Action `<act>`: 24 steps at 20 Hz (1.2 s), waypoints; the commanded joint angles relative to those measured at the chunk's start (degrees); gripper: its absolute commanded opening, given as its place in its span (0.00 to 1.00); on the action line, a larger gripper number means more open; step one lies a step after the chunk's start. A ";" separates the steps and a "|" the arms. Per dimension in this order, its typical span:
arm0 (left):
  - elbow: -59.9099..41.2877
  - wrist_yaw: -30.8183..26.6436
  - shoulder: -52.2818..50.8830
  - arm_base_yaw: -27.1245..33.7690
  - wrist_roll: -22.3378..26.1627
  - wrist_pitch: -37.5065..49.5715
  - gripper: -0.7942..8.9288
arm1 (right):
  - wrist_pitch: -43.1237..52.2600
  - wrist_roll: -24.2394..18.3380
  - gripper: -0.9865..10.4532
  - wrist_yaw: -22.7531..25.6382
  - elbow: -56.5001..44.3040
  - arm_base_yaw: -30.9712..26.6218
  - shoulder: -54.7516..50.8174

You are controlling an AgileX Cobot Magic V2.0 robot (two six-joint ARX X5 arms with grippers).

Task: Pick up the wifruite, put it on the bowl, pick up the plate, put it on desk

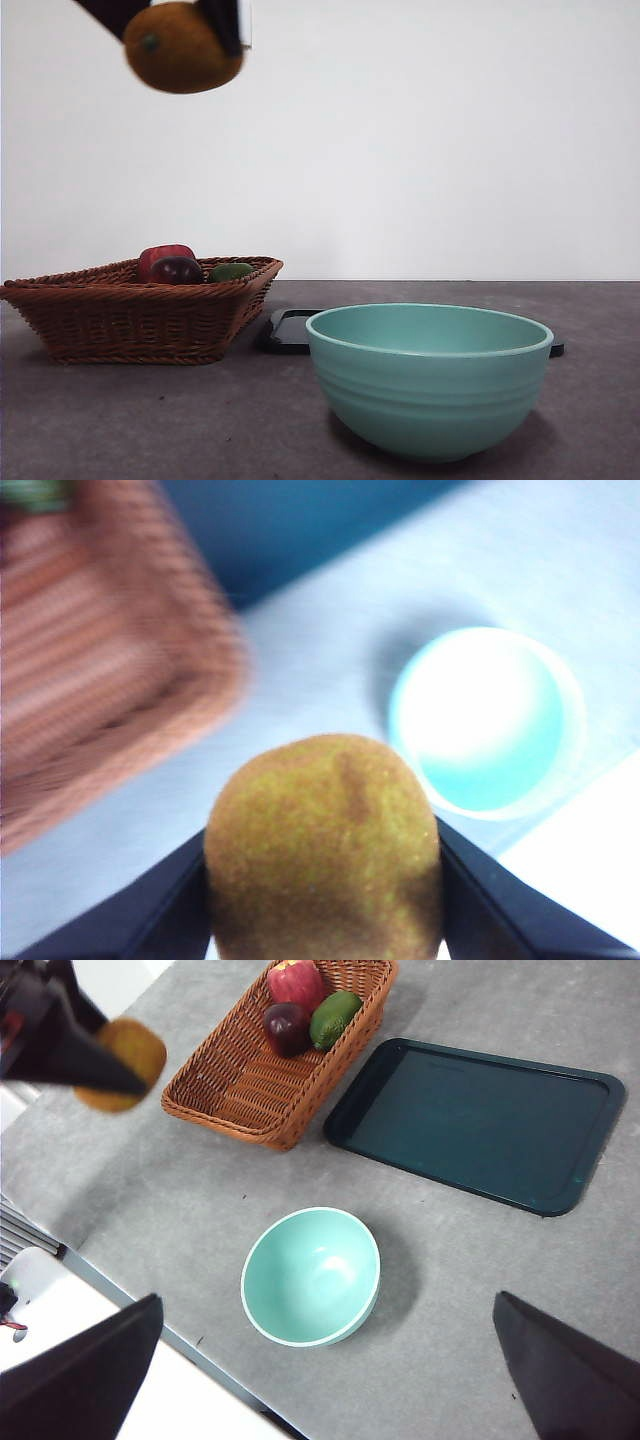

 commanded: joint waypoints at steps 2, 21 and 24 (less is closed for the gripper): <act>0.96 0.26 1.75 -4.61 -2.25 1.88 0.30 | -0.33 -0.20 0.61 -0.63 0.92 0.33 0.04; 0.96 0.26 25.11 -15.34 -3.45 14.99 0.30 | -2.86 -0.20 0.61 -3.74 1.53 0.33 -3.65; 0.96 0.26 27.45 -16.11 -3.45 16.22 0.30 | -2.86 -0.22 0.61 -3.74 1.53 0.33 -3.65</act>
